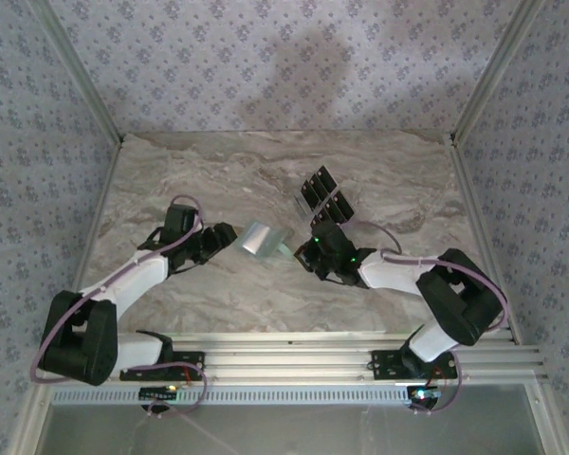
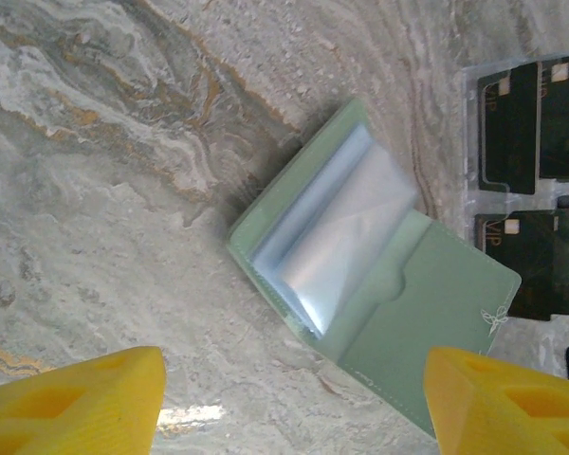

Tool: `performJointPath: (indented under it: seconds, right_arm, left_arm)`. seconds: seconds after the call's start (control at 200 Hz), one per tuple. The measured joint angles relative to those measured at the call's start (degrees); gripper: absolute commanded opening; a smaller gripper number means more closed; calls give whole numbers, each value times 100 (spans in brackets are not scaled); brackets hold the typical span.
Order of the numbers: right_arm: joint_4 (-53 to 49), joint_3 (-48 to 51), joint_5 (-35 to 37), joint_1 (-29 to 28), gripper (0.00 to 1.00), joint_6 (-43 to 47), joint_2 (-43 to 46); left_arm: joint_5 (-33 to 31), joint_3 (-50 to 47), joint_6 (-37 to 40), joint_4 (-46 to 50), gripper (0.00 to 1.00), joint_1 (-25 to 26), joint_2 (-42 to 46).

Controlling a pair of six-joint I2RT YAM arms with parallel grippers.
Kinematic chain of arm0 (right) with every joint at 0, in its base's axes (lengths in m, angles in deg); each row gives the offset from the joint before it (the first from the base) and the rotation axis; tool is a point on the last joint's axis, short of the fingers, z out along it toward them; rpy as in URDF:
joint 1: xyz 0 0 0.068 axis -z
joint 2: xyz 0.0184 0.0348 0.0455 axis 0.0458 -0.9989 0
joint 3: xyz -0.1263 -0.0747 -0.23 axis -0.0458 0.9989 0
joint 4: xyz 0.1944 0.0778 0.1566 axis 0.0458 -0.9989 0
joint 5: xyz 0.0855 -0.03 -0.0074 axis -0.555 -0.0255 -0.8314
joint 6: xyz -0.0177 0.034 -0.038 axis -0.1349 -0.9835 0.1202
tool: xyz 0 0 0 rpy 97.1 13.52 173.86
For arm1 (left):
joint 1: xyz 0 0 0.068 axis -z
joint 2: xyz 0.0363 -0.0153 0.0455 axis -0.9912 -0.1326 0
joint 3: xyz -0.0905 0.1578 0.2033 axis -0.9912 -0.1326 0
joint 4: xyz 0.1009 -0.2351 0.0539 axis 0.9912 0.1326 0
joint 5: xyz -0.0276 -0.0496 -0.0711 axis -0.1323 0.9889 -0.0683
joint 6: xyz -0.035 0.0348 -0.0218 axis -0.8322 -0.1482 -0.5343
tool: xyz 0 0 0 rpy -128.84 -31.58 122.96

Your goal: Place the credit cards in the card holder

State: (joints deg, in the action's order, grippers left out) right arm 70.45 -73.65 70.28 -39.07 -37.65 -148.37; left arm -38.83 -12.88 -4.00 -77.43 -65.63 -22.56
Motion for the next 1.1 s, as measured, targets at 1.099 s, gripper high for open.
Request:
performJointPath:
  seconds: [1.099]
  right_arm:
    - [-1019, -9, -330, 409, 0, 1711, -17]
  left_arm:
    - [651, 1845, 973, 267, 64, 278, -2496]
